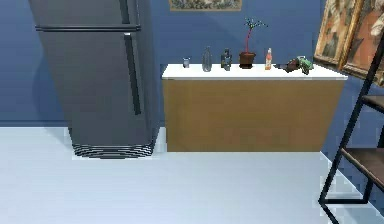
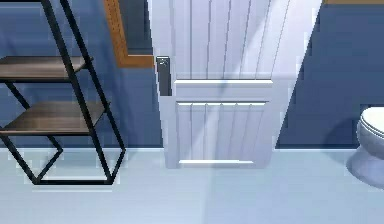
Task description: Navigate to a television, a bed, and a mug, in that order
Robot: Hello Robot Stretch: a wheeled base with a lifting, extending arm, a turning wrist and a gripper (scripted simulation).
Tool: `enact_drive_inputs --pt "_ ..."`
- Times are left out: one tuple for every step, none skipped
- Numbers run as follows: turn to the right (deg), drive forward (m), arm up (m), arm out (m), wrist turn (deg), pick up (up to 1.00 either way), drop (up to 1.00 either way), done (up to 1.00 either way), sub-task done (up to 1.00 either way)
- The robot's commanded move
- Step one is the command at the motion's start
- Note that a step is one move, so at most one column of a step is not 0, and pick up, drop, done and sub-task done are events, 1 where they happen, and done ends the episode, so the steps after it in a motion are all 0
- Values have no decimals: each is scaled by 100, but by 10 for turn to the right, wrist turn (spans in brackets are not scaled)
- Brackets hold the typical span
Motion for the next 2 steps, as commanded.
enact_drive_inputs --pt "0 30 0 0 0 0 0 0 0" --pt "-450 0 0 0 0 0 0 0 0"
